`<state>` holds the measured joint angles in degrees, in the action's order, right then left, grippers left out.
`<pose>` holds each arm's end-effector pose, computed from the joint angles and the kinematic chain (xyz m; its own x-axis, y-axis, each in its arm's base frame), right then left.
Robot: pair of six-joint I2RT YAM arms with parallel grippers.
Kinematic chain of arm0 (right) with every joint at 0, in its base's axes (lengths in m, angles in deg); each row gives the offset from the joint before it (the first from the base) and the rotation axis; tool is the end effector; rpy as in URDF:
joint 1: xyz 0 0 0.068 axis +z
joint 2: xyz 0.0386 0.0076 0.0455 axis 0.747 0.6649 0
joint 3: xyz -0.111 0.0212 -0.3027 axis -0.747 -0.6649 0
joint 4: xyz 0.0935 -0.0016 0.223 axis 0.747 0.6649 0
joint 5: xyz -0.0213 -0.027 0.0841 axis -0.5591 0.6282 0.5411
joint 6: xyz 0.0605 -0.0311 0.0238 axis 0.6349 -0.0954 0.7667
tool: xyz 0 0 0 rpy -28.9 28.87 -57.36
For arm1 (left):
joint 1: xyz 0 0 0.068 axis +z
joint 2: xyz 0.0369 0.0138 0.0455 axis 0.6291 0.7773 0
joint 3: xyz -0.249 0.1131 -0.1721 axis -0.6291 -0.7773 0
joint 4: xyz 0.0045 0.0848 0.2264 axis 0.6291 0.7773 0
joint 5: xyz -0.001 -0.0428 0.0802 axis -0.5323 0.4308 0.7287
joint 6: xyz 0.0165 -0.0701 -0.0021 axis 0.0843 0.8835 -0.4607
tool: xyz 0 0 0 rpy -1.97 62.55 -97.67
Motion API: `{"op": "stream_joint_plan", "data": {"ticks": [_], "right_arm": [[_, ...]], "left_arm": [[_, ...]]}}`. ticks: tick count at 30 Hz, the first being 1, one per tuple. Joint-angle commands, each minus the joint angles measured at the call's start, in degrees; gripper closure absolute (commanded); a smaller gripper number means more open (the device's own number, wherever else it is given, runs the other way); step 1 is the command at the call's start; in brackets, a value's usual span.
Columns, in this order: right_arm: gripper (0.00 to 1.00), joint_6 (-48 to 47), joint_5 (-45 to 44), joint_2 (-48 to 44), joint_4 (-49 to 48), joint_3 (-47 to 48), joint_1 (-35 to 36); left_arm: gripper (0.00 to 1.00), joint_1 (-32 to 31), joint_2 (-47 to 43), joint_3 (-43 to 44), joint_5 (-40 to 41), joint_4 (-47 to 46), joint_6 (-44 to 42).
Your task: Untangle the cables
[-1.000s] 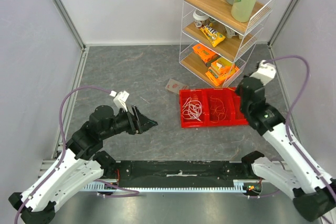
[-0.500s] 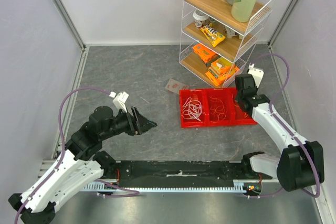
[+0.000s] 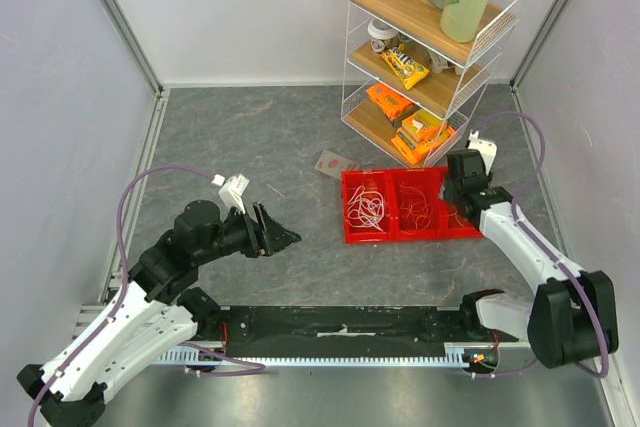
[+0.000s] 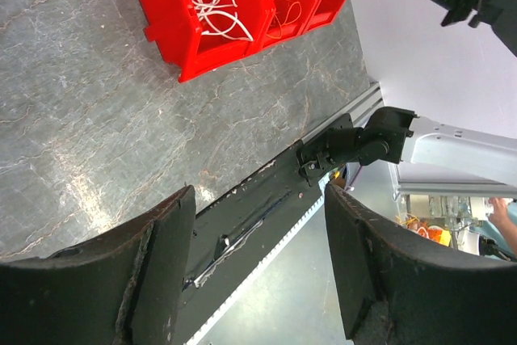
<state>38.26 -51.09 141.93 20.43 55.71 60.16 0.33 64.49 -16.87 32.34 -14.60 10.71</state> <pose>0.2143 0.0174 0.2620 -0.5947 0.3256 -0.7351 0.4578 0.8888 0.0233 0.0585 -0.0670 0.3091 -0.7895 -0.2647 -0.5537 0.3184 0.5946 -0.7383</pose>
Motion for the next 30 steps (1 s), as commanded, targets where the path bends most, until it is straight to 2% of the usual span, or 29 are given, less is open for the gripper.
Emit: {"op": "stream_joint_plan", "data": {"ticks": [1, 4, 7, 10, 12, 15, 18, 20, 22, 25, 30], "right_arm": [[0.37, -2.7, 4.1, -6.3, 1.2, 5.2, -0.1], [0.35, -2.4, 8.1, -10.4, 3.7, 6.7, 1.5], [0.29, 0.2, 15.7, -16.0, 2.6, 6.0, 6.5], [0.23, 3.9, 31.3, -19.4, -6.2, 3.0, 12.5], [0.22, 6.0, 39.7, -19.4, -11.6, 3.5, 16.4], [0.20, 6.0, 43.4, -20.1, -13.1, 6.7, 21.2], [0.18, 4.9, 39.2, -24.7, -10.8, 9.2, 22.7], [0.13, 4.2, 34.3, -28.9, -8.5, 10.4, 22.8], [0.11, 3.7, 25.8, -33.6, -6.1, 11.7, 22.8], [0.02, 3.6, 13.9, -41.9, -3.3, 11.9, 22.8], [0.02, 4.1, 0.6, -58.0, -4.5, 8.2, 22.7]], "left_arm": [[0.29, 0.0, 0.4, -0.3, -0.9, -3.4, -0.8], [0.29, 0.0, 1.3, -0.8, -1.9, -4.7, -0.3], [0.29, 0.0, 2.0, -1.9, -2.7, -6.5, 0.1], [0.29, 0.0, 3.1, -3.2, -4.1, -9.4, 1.1], [0.29, 0.0, 3.3, -3.9, -6.1, -12.5, 1.9], [0.29, 0.0, 2.7, -4.3, -10.5, -18.0, 2.1], [0.29, -0.1, -0.6, -4.4, -13.8, -22.1, 1.9], [0.29, -0.2, -4.9, -4.9, -14.4, -24.8, 1.1], [0.30, 0.0, -9.7, -5.8, -14.5, -28.4, 0.5], [0.30, -0.2, -18.9, -8.6, -14.0, -37.5, 0.0], [0.29, -0.1, -30.7, -11.3, -9.4, -43.7, -2.9]]}}
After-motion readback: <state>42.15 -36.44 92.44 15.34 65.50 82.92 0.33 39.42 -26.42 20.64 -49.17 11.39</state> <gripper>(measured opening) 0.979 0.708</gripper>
